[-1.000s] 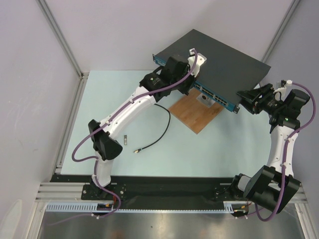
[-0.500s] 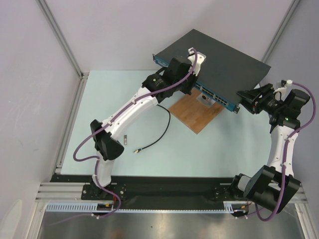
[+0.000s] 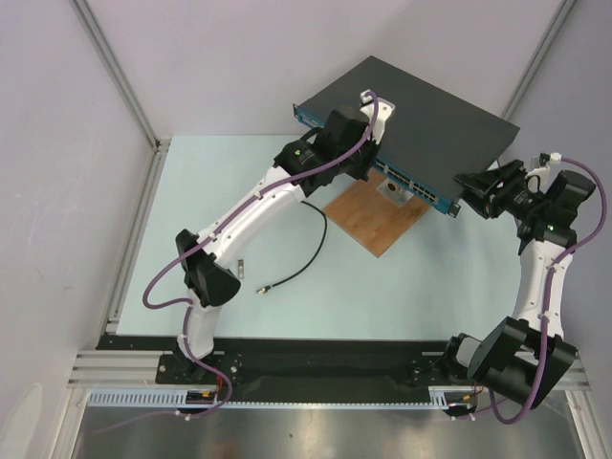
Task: Insert the plug into the switch port
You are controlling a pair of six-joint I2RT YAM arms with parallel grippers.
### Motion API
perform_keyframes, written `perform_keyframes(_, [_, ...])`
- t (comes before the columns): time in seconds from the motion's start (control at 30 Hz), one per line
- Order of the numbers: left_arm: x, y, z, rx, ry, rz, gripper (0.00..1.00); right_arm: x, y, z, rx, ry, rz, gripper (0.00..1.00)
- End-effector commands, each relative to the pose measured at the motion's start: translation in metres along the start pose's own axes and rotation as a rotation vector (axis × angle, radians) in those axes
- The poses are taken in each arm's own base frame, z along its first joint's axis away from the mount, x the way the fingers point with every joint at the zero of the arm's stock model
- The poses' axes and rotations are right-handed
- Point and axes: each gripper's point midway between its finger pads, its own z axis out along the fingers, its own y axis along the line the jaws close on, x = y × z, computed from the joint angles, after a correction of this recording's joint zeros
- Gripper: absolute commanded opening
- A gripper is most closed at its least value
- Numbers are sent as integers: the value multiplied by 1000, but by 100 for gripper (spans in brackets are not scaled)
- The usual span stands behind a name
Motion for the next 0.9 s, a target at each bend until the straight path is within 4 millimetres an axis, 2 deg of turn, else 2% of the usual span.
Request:
perform_keyframes(0.0, [-64, -12, -3, 65, -254, -13, 9, -7, 7, 2, -9, -10, -122, 0])
perform_keyframes(0.03, [-61, -15, -8, 93, -246, 1, 11, -8, 7, 2, -6, -12, -119, 0])
perform_keyframes(0.07, [-61, -12, -25, 110, -247, 10, 14, -9, 6, 1, -2, -14, -114, 0])
perform_keyframes(0.13, [-58, -16, -46, 167, -243, 48, 20, -15, 4, -3, 7, -31, -116, 0])
perform_keyframes(0.17, [-41, -13, -47, 173, -206, 60, 22, -17, 4, -5, 8, -36, -116, 0])
perform_keyframes(0.2, [-52, -14, -78, 199, -252, 80, 28, -18, 6, -6, 1, -35, -113, 0])
perform_keyframes(0.23, [-47, -13, -87, 212, -247, 81, 32, -19, 7, -6, -5, -32, -114, 1])
perform_keyframes(0.27, [-25, -9, -86, 219, -202, 118, 36, -20, 8, -6, -10, -28, -116, 8])
perform_keyframes(0.3, [-31, -6, -115, 220, -244, 166, 45, -20, 8, -6, -12, -24, -114, 13])
perform_keyframes(0.33, [-22, -5, -123, 222, -233, 186, 50, -22, 12, -7, -17, -20, -122, 21])
perform_keyframes(0.37, [1, 0, -125, 218, -179, 202, 53, -23, 10, -7, -15, -16, -116, 27])
perform_keyframes(0.4, [2, 2, -147, 226, -203, 242, 59, -24, 10, -8, -15, -19, -118, 34])
perform_keyframes(0.43, [9, 5, -156, 227, -195, 269, 63, -25, 10, -9, -15, -21, -118, 46])
perform_keyframes(0.47, [34, 10, -158, 228, -127, 297, 68, -26, 9, -9, -15, -21, -117, 50])
perform_keyframes(0.5, [45, 14, -164, 244, -110, 376, 75, -26, 10, -10, -18, -20, -118, 55])
perform_keyframes(0.53, [55, 17, -184, 282, -101, 395, 77, -28, 10, -12, -19, -26, -122, 65])
perform_keyframes(0.57, [72, 19, -186, 311, -64, 408, 79, -28, 10, -13, -19, -24, -121, 68])
perform_keyframes(0.63, [85, 29, -203, 307, -53, 417, 81, -29, 11, -15, -22, -22, -126, 76])
perform_keyframes(0.67, [105, 41, -204, 292, 3, 393, 81, -31, 11, -18, -17, -27, -137, 79])
perform_keyframes(0.7, [115, 47, -206, 295, 26, 412, 81, -30, 11, -20, -21, -19, -147, 81])
perform_keyframes(0.73, [130, 54, -217, 296, 65, 418, 82, -28, 11, -21, -16, -10, -132, 88])
perform_keyframes(0.8, [159, 60, -221, 329, 136, 549, 88, -30, 11, -25, -17, -1, -170, 98])
perform_keyframes(0.83, [185, 62, -231, 366, 224, 582, 89, -27, 9, -26, -7, 11, -156, 100])
perform_keyframes(0.87, [200, 66, -233, 404, 265, 691, 91, -30, 11, -29, -11, 11, -196, 100])
